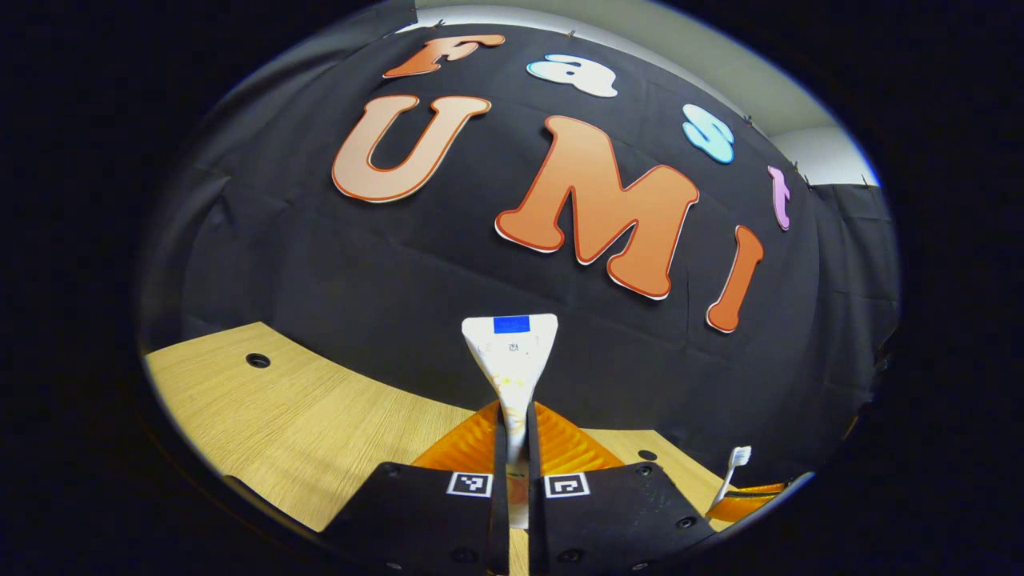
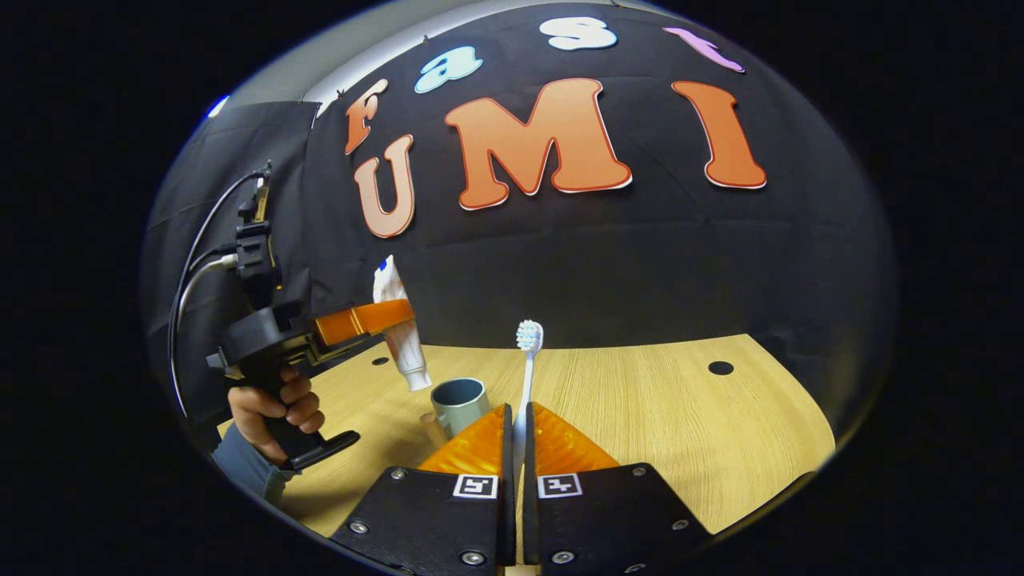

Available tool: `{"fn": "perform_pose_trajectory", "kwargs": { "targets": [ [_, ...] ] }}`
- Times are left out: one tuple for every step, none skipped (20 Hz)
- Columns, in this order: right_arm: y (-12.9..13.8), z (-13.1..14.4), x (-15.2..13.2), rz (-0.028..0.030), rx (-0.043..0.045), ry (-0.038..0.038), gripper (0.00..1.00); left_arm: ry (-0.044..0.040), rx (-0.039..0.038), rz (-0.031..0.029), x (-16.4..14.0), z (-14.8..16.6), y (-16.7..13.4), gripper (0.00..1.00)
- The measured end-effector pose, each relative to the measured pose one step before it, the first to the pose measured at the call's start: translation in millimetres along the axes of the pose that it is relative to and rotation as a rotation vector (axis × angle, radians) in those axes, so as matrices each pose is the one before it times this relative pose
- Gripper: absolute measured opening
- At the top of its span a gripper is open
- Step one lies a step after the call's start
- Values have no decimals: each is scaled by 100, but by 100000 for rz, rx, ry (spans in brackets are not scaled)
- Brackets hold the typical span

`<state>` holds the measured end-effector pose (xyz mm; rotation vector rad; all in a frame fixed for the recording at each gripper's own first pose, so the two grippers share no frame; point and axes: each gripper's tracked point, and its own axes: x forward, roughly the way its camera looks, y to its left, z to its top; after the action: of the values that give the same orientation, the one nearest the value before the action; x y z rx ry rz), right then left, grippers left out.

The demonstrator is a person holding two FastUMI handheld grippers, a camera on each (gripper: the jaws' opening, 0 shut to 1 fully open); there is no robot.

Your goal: Put the toothbrush and toothpaste on the desktop into the cup, then pick up the cup and place it on the coaster on the desktop.

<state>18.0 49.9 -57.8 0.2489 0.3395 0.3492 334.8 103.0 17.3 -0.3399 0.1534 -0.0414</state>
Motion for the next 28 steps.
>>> {"fn": "perform_pose_trajectory", "kwargs": {
  "targets": [
    [-40, 71, 147, -142, -422, -186, 4, -125, -570, 480, 498, -468, 250, 9],
    [-41, -72, -4, -690, -769, -115, 4, 479, -458, 441, 649, -565, 251, 9],
    [62, 106, -44, 331, -660, -309, 4, 376, -561, 681, 631, -465, 475, 9],
    [25, 37, 42, -175, -65, -141, 4, 579, -411, 952, 539, -494, 669, 10],
    [81, 196, 62, 574, -107, -596, 4, 692, -222, 738, 483, -565, 458, 10],
    [29, 17, 33, -506, -160, -479, 4, 960, -505, 409, 250, -566, 260, 9],
    [21, 114, 141, 182, -258, -491, 4, 1008, -375, 176, 246, -429, 298, 10],
    [98, 66, 311, -56, 296, -351, 4, 545, -232, 245, 248, -554, 226, 10],
    [113, 34, 219, 455, 782, 54, 4, 897, -262, 412, 294, -396, 248, 10],
    [164, -19, 170, 274, 917, -29, 4, 375, -198, 186, 208, -449, 206, 9],
    [128, 290, 362, 352, 352, -874, 4, 1103, 522, -406, 335, -397, -66, 9],
    [255, 241, 298, 198, -193, -855, 4, 1159, 1301, -6, 133, -544, 124, 14],
    [129, 405, 399, -258, -383, -1275, 4, 1179, 1056, 166, 83, -458, 70, 9],
    [148, 81, 417, 6, -199, -439, 4, 611, 964, -215, 220, -444, -48, 9],
    [160, 150, 434, -4, 102, -334, 4, 1081, 1198, 501, 247, -372, -35, 10],
    [160, 246, 407, 83, -219, -296, 4, 631, 1281, 790, 158, -456, 136, 10],
    [59, 371, 524, -246, -223, -658, 4, 494, 617, 920, 129, -153, 184, 9],
    [265, 348, 489, 739, 158, -917, 4, 879, 440, 183, 97, -341, -10, 9],
    [215, 412, 446, 521, 179, -1034, 4, 995, -318, 541, 223, -300, 93, 10],
    [66, 242, 453, 124, -116, -654, 4, 844, -239, 292, -261, -317, 128, 10],
    [-58, 344, 580, -577, 119, -551, 4, 1111, -452, 756, -65, -369, 115, 10],
    [70, 250, 574, 526, 618, -686, 4, 1483, -379, 349, -255, -630, 100, 11],
    [199, 342, 439, 310, 1024, -701, 4, 1093, -188, 175, -31, -358, 168, 11],
    [267, 318, 107, 1004, 720, -1066, 4, 1359, -492, -954, -162, -472, -27, 11],
    [260, 433, 510, 748, 668, -1176, 4, 1218, -143, -820, -181, -383, -34, 11],
    [337, 559, 657, 1194, 459, -1802, 4, 609, 591, -730, 21, -310, -103, 11],
    [51, 397, 556, -522, -73, -1449, 4, 747, 1389, -543, -265, -296, -160, 12],
    [-74, 61, 539, 41, 164, -894, 4, -294, 1249, -730, -204, -111, -21, 12]
  ]
}}
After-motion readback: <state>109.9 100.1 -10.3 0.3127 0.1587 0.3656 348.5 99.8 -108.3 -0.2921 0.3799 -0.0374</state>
